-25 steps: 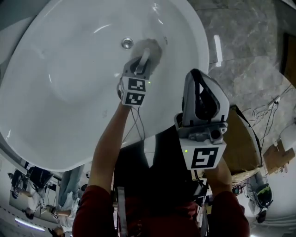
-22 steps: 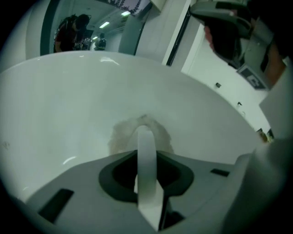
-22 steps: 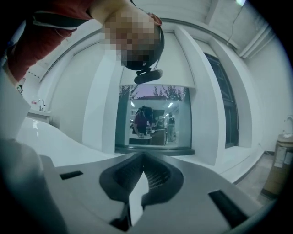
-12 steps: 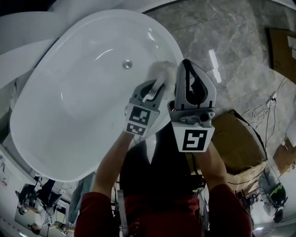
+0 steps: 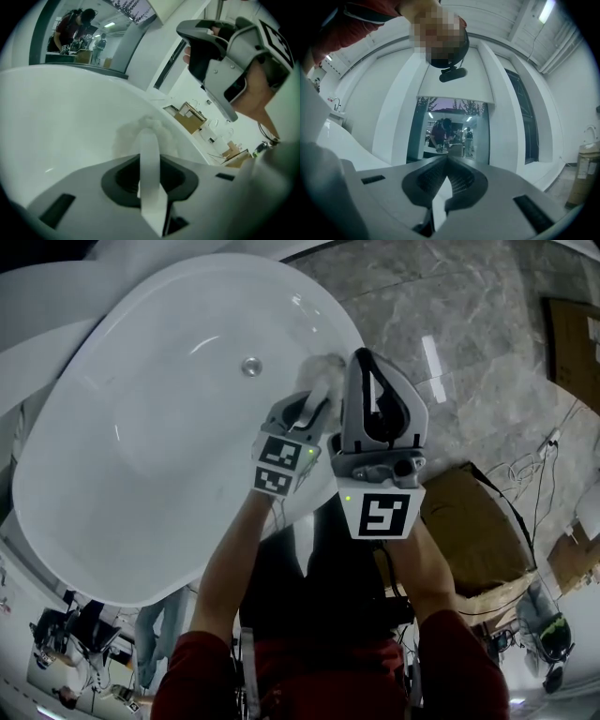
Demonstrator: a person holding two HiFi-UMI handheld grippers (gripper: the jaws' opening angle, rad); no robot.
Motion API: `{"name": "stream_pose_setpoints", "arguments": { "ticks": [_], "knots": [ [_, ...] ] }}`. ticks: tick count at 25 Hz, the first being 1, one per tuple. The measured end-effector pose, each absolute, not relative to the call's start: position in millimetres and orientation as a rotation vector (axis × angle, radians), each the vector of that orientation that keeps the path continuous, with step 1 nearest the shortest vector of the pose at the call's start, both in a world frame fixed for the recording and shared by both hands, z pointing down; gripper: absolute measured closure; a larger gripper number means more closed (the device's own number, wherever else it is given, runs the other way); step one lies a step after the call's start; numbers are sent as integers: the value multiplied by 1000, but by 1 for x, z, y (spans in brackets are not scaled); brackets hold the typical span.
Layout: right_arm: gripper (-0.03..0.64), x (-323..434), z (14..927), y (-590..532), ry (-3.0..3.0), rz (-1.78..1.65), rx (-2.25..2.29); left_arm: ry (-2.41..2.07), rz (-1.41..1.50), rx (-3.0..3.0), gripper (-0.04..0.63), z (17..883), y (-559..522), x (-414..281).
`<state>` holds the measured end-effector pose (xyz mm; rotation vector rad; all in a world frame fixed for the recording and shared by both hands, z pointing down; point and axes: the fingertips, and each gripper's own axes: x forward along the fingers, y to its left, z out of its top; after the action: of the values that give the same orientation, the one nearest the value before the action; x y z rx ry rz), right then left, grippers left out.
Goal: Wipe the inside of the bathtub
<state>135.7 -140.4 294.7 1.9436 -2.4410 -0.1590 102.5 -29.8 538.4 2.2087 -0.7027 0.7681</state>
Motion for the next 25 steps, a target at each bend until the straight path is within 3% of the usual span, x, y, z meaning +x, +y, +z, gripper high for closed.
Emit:
{"name": "stream_pose_setpoints", "arguments": {
  "ticks": [8,25],
  "knots": [
    [604,118,318,-160,-2478,-131,1935,-724,797,2165,506,585,-36,94],
    [604,69,389,-182,-2586,-65,1797,-882,1034,1865,506,786,-39,17]
  ]
}}
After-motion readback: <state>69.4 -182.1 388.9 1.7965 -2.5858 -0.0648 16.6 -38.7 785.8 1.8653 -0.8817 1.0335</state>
